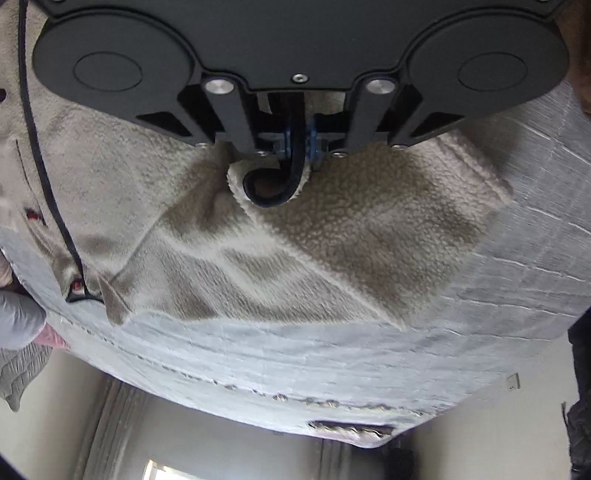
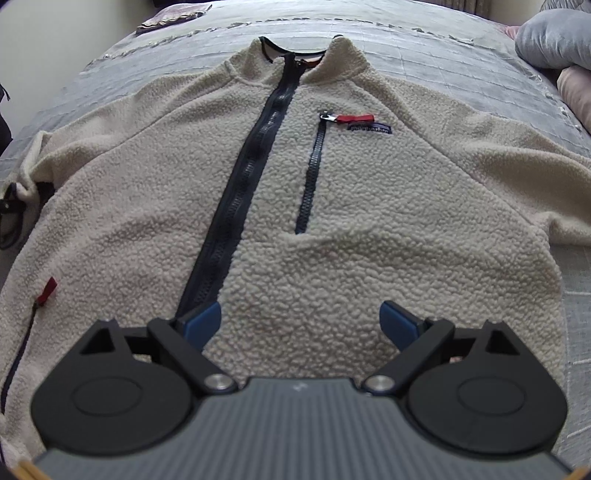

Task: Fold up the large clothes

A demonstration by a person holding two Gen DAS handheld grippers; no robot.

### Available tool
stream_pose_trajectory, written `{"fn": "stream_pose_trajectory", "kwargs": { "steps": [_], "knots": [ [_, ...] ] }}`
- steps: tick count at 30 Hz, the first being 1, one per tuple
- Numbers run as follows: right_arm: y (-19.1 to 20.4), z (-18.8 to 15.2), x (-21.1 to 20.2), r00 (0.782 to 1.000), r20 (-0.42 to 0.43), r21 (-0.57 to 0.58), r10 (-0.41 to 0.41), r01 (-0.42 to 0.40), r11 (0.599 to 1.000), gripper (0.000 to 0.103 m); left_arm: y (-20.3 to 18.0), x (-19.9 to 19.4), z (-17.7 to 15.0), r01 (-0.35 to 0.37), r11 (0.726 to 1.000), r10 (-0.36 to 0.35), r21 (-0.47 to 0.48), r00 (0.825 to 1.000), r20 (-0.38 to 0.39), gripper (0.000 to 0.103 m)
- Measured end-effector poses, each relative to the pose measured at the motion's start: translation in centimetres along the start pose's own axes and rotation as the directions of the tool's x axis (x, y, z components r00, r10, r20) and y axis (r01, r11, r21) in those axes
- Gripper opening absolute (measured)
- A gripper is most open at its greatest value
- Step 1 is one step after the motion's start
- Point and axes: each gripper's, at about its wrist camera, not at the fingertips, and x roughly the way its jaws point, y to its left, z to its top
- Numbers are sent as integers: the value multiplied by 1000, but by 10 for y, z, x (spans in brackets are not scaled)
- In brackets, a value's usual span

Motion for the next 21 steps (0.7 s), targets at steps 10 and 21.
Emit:
{"fn": "stream_pose_trajectory", "kwargs": {
  "steps": [10, 21],
  "knots": [
    [-12, 10, 1, 999, 3, 38, -51, 51, 998, 93, 138, -39, 73, -449, 887, 459, -106, 881, 116, 9],
    [-20, 18, 2, 994, 6, 76, -112, 111, 991, 93, 198, -15, 76, -751, 630, 776, -198, 606, 173, 57]
  ]
}}
